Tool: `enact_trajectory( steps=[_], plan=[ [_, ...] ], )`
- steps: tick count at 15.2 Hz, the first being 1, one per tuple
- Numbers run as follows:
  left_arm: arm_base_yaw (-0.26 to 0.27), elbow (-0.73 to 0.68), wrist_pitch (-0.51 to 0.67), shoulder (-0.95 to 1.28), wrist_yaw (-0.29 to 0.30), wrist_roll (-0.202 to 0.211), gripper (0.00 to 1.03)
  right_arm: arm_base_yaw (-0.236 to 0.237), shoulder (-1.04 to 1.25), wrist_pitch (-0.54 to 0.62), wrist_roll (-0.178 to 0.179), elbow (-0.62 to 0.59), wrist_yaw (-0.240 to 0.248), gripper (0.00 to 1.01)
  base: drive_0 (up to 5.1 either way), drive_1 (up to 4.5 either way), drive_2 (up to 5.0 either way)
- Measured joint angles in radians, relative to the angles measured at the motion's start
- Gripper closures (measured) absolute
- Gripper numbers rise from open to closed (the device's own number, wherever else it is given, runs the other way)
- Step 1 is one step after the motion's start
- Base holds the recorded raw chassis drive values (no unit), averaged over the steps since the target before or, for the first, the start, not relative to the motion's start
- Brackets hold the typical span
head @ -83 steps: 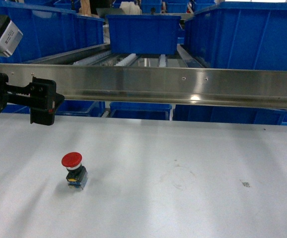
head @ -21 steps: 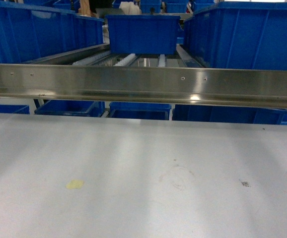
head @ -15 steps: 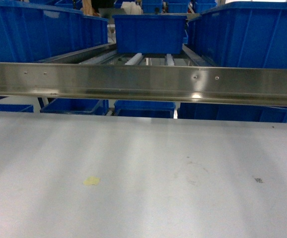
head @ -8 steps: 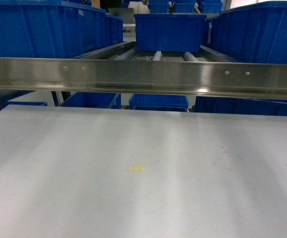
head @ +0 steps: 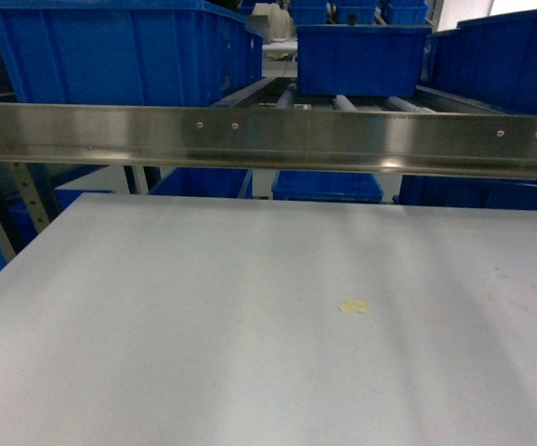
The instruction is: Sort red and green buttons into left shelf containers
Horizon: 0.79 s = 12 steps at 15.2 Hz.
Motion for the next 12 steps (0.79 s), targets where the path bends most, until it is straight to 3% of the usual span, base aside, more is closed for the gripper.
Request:
enact_trajectory(
  steps=[12],
  plan=[
    [0.000, 0.000, -0.002, 0.000, 0.000, 0.000, 0.73, 0.000, 0.009, 0.000, 0.000, 0.000, 0.000, 0.74, -4.8, 3.38, 1.4]
  ],
)
